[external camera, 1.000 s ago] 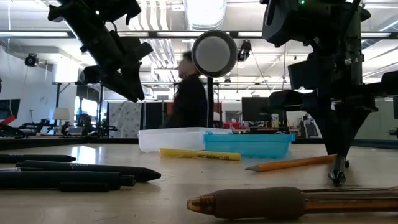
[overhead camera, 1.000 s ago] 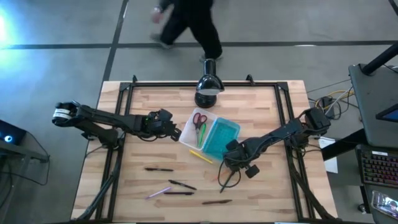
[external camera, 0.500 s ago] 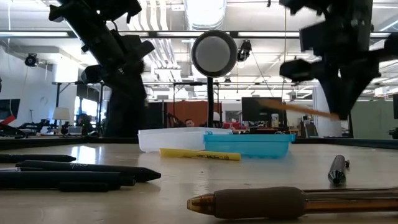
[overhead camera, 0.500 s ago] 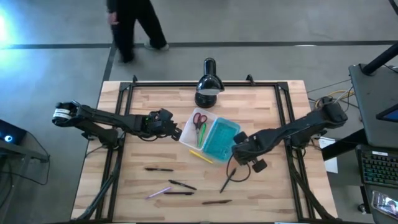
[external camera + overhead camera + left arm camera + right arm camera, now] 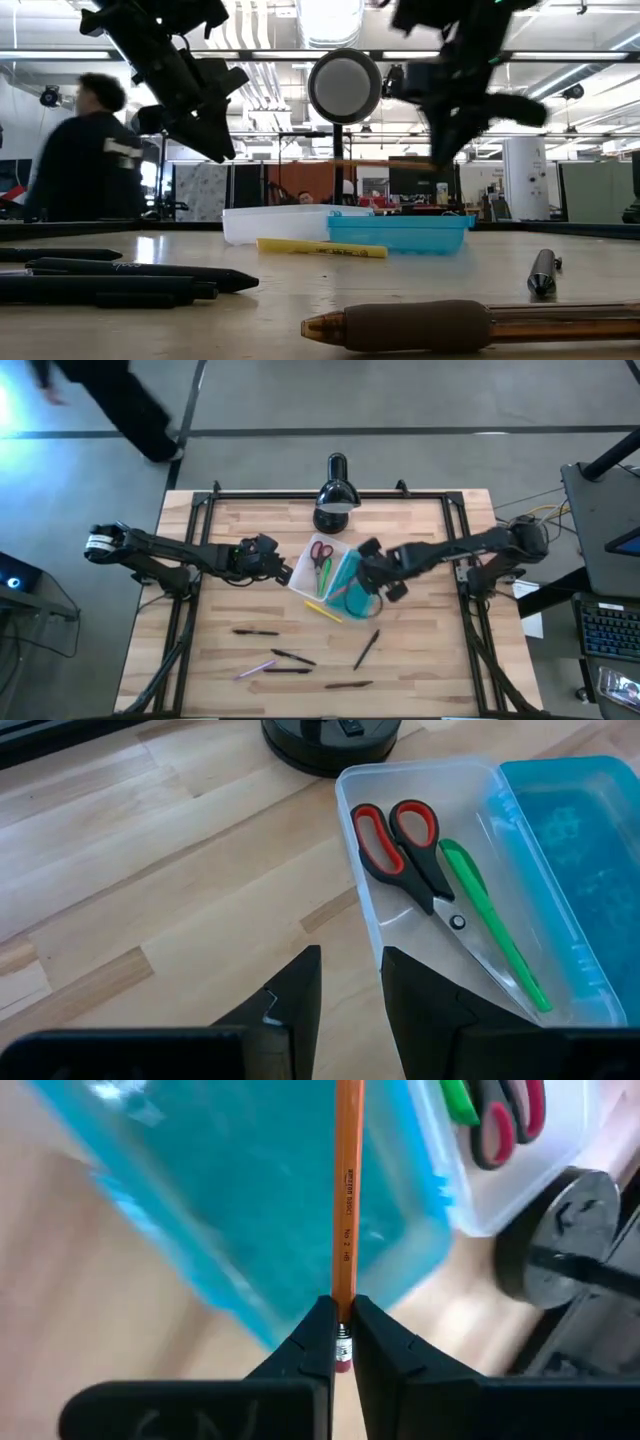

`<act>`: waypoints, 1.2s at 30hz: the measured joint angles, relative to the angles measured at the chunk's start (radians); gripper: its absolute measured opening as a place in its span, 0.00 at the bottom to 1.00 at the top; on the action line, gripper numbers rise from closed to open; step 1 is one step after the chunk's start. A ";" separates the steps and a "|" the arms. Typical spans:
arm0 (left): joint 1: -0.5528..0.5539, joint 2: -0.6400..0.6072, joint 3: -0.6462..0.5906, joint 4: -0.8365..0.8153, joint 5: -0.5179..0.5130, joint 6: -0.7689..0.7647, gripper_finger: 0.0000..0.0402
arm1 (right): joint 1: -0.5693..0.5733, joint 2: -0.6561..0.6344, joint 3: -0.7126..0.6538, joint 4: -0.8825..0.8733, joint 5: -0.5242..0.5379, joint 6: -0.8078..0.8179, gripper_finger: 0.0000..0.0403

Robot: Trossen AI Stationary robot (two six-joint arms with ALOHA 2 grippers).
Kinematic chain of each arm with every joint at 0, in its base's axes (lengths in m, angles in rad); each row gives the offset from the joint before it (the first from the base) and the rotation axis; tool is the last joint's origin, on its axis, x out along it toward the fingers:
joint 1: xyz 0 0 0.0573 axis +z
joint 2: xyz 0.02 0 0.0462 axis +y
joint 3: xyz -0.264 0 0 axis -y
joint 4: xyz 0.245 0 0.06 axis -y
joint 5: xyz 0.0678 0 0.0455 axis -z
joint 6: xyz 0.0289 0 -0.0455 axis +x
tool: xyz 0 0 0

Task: Pick & place school supplies into a supply box
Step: Put the orange pencil into the supply box

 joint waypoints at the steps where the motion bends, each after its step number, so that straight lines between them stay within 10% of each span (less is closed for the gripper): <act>1: -0.002 0.000 0.002 -0.002 0.005 -0.001 0.23 | -0.026 0.020 0.019 0.012 0.005 -0.039 0.03; 17: -0.021 -0.210 0.001 -0.054 -0.090 -0.088 0.23 | -0.195 0.346 0.295 0.173 0.039 -0.358 0.03; 36: -0.020 -0.220 -0.004 -0.080 -0.109 -0.031 0.23 | -0.173 0.399 0.333 0.120 -0.119 -0.174 0.10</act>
